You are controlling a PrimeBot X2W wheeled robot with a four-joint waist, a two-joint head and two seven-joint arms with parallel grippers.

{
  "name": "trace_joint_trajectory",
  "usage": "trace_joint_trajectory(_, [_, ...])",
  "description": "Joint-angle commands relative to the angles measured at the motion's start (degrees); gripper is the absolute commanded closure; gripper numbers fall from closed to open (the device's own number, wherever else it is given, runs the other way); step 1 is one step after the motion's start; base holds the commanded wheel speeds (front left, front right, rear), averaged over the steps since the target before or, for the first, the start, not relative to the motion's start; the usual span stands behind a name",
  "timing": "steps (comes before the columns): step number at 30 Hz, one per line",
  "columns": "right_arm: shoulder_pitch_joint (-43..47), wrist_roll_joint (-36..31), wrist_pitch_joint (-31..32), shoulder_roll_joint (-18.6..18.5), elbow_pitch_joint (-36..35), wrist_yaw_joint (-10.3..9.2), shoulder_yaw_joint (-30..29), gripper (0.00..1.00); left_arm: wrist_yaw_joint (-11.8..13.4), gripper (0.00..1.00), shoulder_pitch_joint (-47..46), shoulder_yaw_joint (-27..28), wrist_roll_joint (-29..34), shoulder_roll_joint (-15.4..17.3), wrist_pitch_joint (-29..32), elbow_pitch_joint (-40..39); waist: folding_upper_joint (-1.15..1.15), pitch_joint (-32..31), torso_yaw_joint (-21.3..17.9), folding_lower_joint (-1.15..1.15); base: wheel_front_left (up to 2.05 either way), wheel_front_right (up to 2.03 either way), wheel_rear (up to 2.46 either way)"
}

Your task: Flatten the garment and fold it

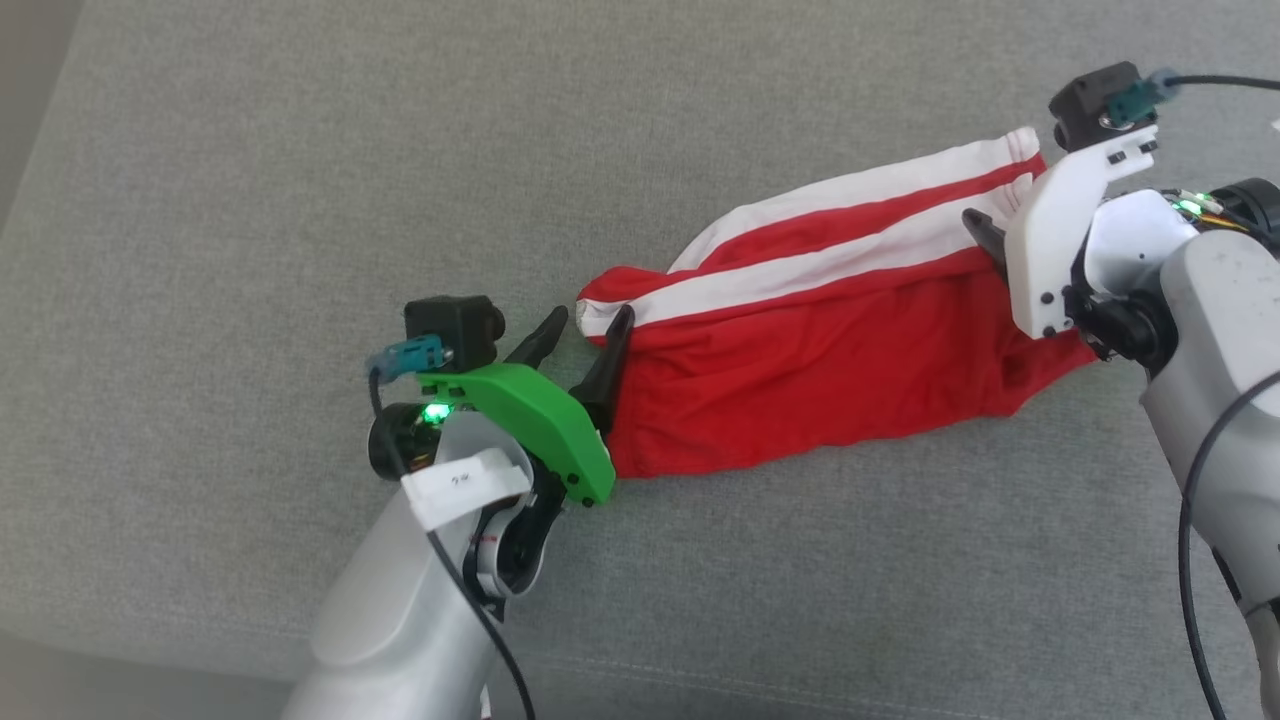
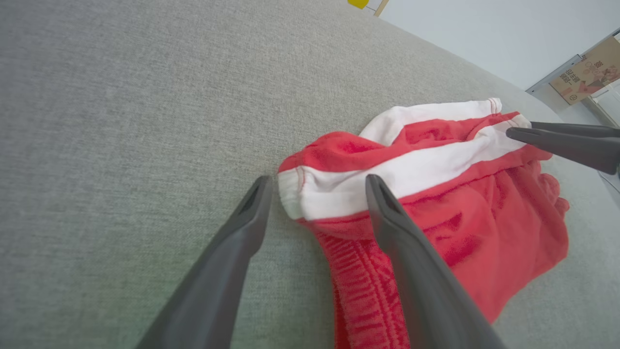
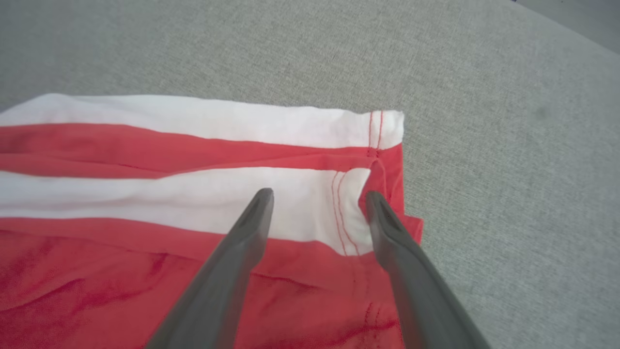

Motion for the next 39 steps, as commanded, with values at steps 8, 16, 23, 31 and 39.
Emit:
trace_joint_trajectory(8, [8.18, 2.79, -10.48, -1.91, -3.75, -0.12, -2.80, 0.00, 0.00, 0.00, 7.28, 2.14, 1.31, 2.14, -9.34, -5.21, 0.00, -6.94, -1.19, 0.00, 0.00, 0.00, 0.00])
trace_joint_trajectory(16, [15.12, 4.93, -22.20, 0.03, -5.78, -0.12, -9.71, 0.00, -0.26, 0.00, 11.13, 6.08, 9.08, 4.41, -19.78, -7.91, 0.00, -9.39, -1.53, 0.00, 0.00, 0.00, 0.00])
trace_joint_trajectory(23, [15.61, 5.13, -24.32, 3.51, -2.15, -0.12, -15.28, 0.00, -2.65, 0.00, 14.93, 13.37, 20.36, 1.52, -19.87, -14.43, 0.00, -9.10, -1.27, 0.00, 0.00, 0.00, 0.00])
trace_joint_trajectory(31, [10.73, 2.10, -18.54, 5.19, 6.28, -0.12, -19.10, 0.00, -4.54, 0.00, 17.35, 18.55, 25.05, -1.23, -19.88, -16.87, 0.00, -6.94, -0.23, 0.00, 0.00, 0.00, 0.00])
trace_joint_trajectory(39, [3.31, -5.41, -11.96, 4.95, 15.02, -0.12, -22.86, 0.00, -5.60, 0.00, 16.50, 21.20, 25.32, -2.05, -19.89, -17.67, 0.00, -3.99, 1.64, 0.00, 0.00, 0.00, 0.00])
